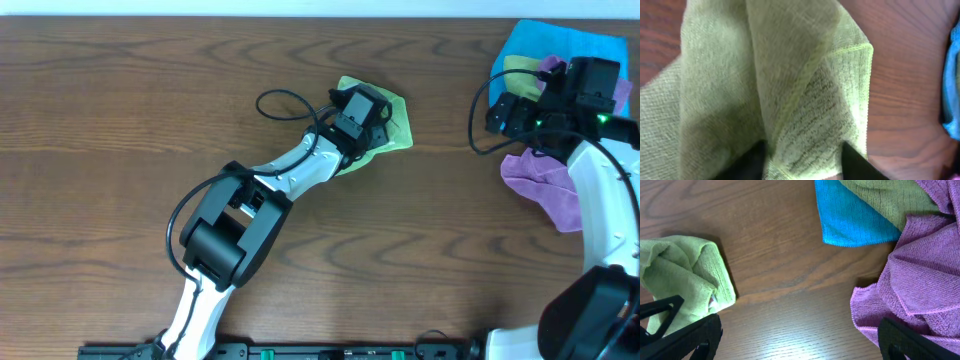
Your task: Fold the cloth
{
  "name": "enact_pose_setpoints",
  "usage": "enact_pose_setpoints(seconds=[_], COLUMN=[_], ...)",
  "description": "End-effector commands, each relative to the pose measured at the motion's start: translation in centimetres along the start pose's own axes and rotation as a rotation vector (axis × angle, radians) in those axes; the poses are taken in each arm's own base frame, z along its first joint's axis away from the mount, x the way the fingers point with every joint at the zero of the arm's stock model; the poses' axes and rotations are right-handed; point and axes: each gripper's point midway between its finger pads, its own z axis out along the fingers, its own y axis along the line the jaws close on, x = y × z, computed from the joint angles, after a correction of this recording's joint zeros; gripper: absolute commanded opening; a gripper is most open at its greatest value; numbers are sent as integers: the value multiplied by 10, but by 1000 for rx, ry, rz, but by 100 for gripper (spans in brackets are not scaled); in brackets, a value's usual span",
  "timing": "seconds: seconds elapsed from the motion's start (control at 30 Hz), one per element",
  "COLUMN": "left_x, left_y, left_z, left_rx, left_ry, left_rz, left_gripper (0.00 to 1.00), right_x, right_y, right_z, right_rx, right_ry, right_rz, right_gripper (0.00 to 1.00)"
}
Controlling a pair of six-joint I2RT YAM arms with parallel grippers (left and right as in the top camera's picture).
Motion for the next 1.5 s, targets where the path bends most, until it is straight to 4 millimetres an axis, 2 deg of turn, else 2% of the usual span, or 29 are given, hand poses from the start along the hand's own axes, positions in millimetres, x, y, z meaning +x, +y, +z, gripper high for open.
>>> enact_pose_setpoints(seconds=[0.0,0.03,0.13,0.23,0.47,0.57,0.7,0.87,0.97,1.03,1.13,1.2,1.23,1.27,1.3,1.33,1.37,1.47], left_x=[-12,-13,-14,-13,-13,-13,-29,-73,-93,-103,-109,-109,-111,-113,-116,-119,-121,-134], left_y=[1,1,2,3,3,-5,-17,-11,-5,4,27,46,63,73,82,88,93,110], left_z=[1,1,2,3,3,-1,-24,-84,-116,-131,-139,-140,-142,-143,-145,-146,-148,-154], left_rx=[-30,-30,-32,-36,-35,8,58,37,22,0,-70,-130,-192,-233,-266,-290,-309,-395], left_ry=[-65,-71,-76,-75,-73,-40,-16,-69,-99,-113,-105,-81,-76,-75,-79,-82,-81,-101], left_rz=[13,13,12,13,13,8,6,42,67,84,115,152,174,197,222,244,269,370], left_gripper=[24,20,17,6,6,6,6,6,6,6,6,6,6,12,44,80,96,96], right_x=[-3,-3,-3,-3,-3,-2,2,5,7,10,13,15,17,19,21,23,25,31], right_y=[-2,-2,-2,-2,-2,1,16,27,34,40,49,56,61,65,69,73,78,92], right_z=[-3,-3,-3,-3,-3,-3,-3,-2,-1,-1,0,0,1,1,1,1,1,2], right_rx=[1,2,1,2,1,-15,-90,-105,-114,-121,-131,-141,-147,-152,-157,-162,-169,-187], right_ry=[-11,-10,-10,-11,-10,-4,11,18,22,27,32,38,41,44,47,50,54,63], right_rz=[-10,-11,-11,-11,-11,-19,-55,-78,-93,-105,-124,-140,-150,-159,-169,-178,-189,-221], right_gripper=[99,99,99,99,99,99,99,99,99,99,99,99,99,99,99,99,99,99])
